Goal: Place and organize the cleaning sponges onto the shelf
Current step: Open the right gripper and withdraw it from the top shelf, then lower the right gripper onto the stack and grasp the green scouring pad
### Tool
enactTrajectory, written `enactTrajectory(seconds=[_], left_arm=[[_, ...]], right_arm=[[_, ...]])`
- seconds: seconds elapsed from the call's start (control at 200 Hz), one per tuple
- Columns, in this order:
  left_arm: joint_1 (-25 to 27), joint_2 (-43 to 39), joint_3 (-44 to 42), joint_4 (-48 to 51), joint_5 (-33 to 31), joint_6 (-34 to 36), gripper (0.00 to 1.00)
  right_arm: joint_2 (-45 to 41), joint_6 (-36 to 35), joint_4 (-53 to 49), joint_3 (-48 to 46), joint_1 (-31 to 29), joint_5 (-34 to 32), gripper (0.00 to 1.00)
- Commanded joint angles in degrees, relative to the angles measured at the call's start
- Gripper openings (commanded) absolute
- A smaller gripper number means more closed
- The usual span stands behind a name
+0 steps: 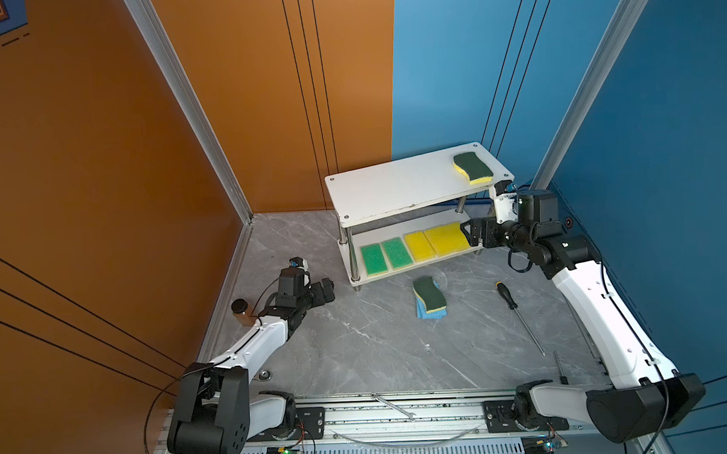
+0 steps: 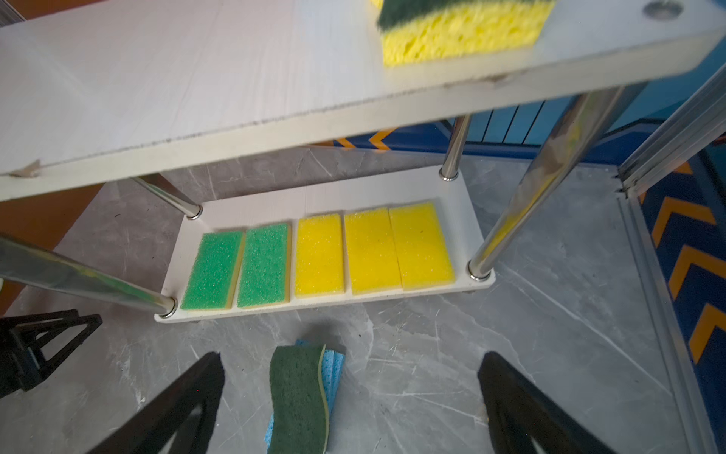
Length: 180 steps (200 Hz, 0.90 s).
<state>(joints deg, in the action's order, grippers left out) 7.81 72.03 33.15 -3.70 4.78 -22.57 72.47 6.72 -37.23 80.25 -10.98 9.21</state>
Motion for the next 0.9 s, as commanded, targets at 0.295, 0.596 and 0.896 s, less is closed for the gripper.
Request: enactTrajectory(seconds=[0.295,0.596,0.896], left_arm=[[-0.3,1.6,-0.1,-2.2,0.0,-2.0,0.97],[-0.1,2.3,0.1,-2.1,0.5,-2.6,0.98],[0.5,3.5,1.1,-2.1,0.9,-2.9,0.98]], right_arm=[[-3.5,6.5,1.5,-12.5,-8.3,-3.5,1.00],[-0.1,11.6,4.7,-19.6,-15.1,-7.2,1.00],[6.0,15.1,10.1,-24.4,-21.4,-9.6,0.99]])
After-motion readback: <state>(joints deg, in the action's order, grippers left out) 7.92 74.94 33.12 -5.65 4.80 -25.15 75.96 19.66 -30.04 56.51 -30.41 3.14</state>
